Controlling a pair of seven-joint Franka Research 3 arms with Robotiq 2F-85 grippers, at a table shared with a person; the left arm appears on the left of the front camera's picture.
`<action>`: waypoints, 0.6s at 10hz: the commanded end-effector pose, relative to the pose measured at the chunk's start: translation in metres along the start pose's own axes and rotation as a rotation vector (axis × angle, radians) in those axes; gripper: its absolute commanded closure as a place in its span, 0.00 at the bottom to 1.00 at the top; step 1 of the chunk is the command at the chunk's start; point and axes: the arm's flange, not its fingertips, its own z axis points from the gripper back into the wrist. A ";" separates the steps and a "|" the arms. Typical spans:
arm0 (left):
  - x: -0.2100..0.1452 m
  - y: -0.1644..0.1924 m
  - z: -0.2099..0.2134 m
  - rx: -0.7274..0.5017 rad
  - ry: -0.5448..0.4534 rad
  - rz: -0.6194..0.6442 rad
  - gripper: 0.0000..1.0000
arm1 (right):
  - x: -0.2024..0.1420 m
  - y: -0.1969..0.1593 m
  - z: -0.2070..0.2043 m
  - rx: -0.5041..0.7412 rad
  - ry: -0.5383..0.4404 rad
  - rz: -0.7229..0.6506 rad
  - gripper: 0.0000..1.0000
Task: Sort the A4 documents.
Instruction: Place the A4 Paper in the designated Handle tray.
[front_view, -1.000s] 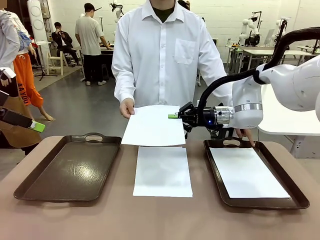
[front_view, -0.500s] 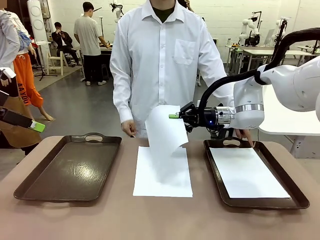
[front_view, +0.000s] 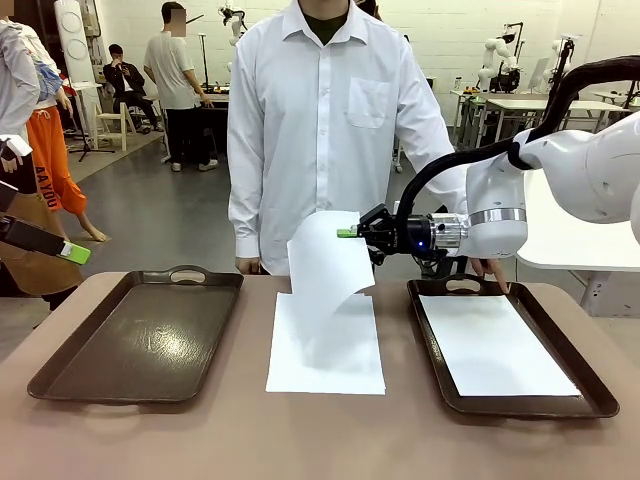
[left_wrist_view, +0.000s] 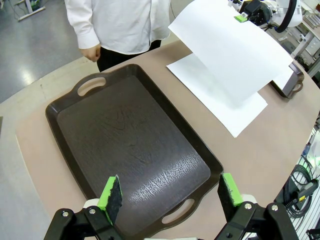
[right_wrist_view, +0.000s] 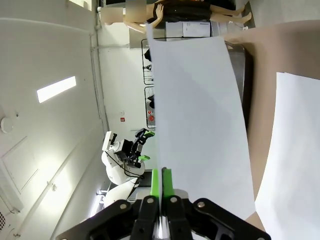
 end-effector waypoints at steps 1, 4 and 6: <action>-0.002 0.002 -0.001 -0.019 -0.012 -0.011 0.00 | 0.001 0.001 -0.002 -0.010 -0.011 0.002 1.00; -0.002 0.002 -0.001 -0.019 -0.012 -0.011 0.00 | 0.000 0.000 0.000 0.000 0.000 0.000 0.99; -0.002 0.002 -0.001 -0.019 -0.012 -0.011 0.00 | -0.044 0.029 0.037 -0.057 0.067 0.024 0.99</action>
